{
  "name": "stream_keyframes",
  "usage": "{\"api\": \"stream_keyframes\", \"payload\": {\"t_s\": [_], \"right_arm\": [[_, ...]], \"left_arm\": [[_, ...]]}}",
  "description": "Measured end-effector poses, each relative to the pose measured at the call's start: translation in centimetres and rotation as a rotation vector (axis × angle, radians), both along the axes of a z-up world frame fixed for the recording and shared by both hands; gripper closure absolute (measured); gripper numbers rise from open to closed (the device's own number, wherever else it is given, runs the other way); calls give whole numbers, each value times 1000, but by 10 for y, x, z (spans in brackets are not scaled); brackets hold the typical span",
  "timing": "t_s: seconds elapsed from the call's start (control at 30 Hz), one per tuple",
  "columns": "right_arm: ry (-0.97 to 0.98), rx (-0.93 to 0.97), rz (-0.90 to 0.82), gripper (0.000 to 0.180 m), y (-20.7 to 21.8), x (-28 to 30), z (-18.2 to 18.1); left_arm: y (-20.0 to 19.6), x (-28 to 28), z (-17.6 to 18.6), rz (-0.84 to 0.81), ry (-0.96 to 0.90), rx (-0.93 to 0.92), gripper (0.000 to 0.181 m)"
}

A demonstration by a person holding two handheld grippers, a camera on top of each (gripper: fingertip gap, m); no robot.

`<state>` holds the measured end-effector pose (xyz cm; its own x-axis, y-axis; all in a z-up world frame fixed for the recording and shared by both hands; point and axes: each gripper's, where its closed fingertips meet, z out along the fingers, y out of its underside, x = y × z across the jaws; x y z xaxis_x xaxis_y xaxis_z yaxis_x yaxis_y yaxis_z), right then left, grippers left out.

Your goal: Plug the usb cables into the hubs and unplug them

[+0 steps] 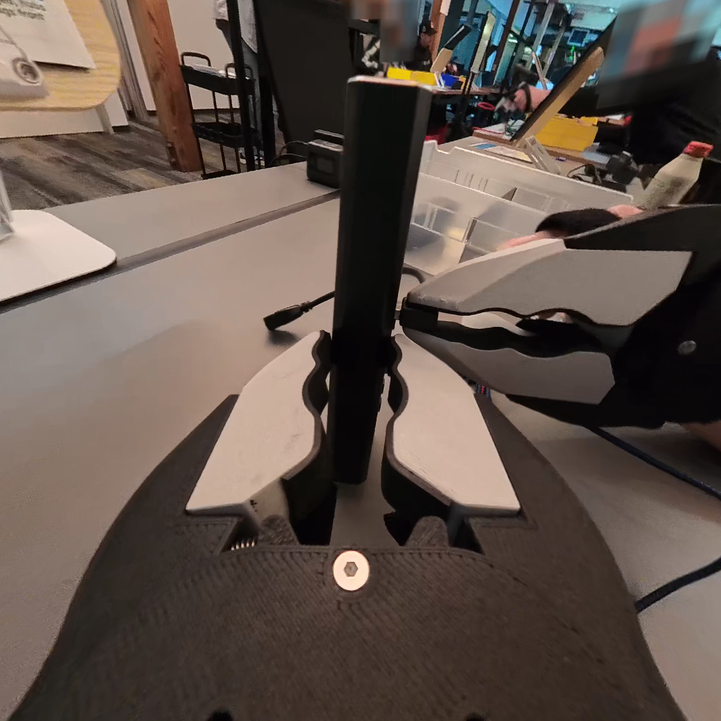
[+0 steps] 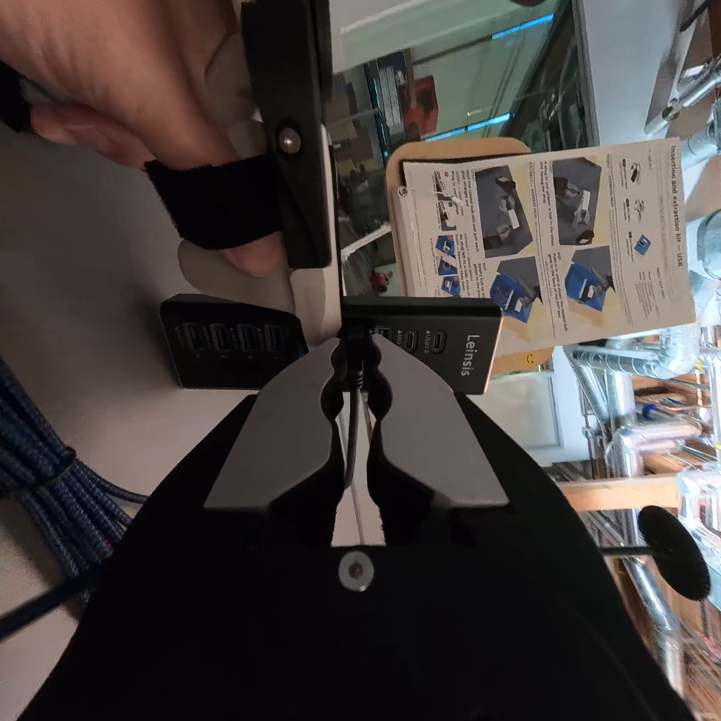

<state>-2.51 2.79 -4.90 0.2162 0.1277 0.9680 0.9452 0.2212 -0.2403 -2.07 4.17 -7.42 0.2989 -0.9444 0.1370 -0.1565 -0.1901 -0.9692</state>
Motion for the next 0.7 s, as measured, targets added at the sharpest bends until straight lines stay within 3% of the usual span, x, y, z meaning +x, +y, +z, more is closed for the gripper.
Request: {"api": "stream_keyframes", "payload": {"t_s": [0.03, 0.33, 0.7], "right_arm": [[-8, 5, -20, 171, 2, -2, 0], [-1, -3, 49, 171, -2, -2, -1], [-34, 42, -46, 171, 3, -4, 0]], "left_arm": [[1, -2, 0, 9, -5, -10, 154], [-1, -1, 0, -8, 14, 49, 154], [8, -5, 0, 27, -44, -74, 153]]}}
